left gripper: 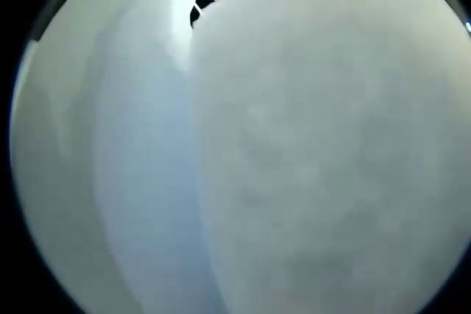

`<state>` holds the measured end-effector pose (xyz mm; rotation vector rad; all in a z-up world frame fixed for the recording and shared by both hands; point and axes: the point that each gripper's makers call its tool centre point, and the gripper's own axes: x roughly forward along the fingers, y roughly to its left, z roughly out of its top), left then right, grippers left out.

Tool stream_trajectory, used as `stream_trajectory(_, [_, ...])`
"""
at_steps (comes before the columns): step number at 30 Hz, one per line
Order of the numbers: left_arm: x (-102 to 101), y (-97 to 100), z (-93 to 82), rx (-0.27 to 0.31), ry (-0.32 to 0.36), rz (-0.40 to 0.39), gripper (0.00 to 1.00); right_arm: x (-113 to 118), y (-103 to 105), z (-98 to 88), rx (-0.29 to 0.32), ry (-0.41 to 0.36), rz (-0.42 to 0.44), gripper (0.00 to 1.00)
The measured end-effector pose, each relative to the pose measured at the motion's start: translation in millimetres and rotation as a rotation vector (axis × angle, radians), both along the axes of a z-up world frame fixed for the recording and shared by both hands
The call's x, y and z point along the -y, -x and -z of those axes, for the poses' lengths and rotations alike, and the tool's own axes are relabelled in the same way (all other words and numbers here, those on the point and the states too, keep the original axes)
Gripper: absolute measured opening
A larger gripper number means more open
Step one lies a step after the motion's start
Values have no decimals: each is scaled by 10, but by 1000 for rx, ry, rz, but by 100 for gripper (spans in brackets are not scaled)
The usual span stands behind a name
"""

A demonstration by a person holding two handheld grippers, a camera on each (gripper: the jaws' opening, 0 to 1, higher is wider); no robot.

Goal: Organize the stack of printing papers by aligning and flattening the scattered papers on the table

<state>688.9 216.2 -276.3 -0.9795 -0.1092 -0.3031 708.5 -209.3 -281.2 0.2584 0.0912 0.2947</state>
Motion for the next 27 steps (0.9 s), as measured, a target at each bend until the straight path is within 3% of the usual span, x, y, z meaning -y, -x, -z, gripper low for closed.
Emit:
stream_trajectory(7, [-7,-5,-1,2,0,0,6,155,46,-211,61,-10,38,0])
stream_trajectory(27, [-14,16,-17,14,-23,-20,7,135,121,-540,163,-98,23,0])
